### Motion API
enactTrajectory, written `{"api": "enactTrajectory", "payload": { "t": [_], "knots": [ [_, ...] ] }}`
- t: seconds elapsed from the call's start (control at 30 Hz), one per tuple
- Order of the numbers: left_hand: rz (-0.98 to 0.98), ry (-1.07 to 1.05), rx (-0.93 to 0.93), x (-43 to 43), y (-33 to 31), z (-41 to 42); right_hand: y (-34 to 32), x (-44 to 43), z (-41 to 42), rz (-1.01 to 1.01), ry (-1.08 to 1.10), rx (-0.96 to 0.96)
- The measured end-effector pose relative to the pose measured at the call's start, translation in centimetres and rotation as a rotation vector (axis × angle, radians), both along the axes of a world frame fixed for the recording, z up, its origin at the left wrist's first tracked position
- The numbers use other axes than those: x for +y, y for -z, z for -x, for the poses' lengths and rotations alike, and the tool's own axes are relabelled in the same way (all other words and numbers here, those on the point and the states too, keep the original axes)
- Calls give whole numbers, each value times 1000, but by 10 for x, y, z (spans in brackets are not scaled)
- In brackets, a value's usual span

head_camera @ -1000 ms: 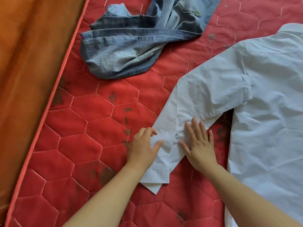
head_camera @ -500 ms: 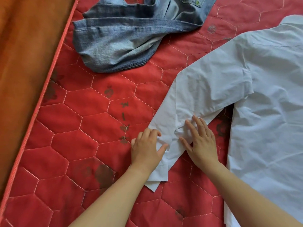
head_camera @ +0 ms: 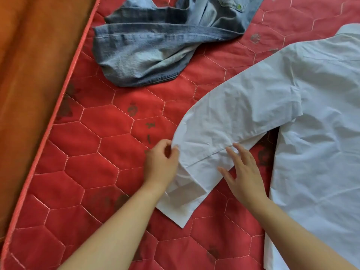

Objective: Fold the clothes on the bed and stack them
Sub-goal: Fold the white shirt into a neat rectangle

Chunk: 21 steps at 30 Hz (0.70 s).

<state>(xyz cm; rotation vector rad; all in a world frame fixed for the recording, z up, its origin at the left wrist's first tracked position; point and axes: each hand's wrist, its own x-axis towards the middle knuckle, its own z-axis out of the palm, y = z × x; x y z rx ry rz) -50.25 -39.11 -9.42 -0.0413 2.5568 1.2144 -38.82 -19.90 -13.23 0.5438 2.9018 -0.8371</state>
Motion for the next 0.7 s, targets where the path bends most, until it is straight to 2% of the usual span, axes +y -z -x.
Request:
{"api": "enactTrajectory", "payload": {
  "t": [0.1, 0.23, 0.37, 0.47, 0.57, 0.7],
  "knots": [
    [72, -109, -62, -46, -8, 31, -9, -9, 5, 27, 20, 52],
    [215, -107, -175, -76, -1, 36, -11, -24, 18, 54, -10, 52],
    [202, -82, -87, -64, 3, 23, -5, -33, 32, 23, -113, 48],
    [285, 153, 100, -48, 2, 13, -1, -38, 43, -5, -193, 52],
    [404, 424, 73, -37, 9, 9, 1, -38, 49, 13, -186, 60],
    [379, 362, 5, -43, 18, 18, 0, -37, 50, 17, -171, 57]
  ]
}}
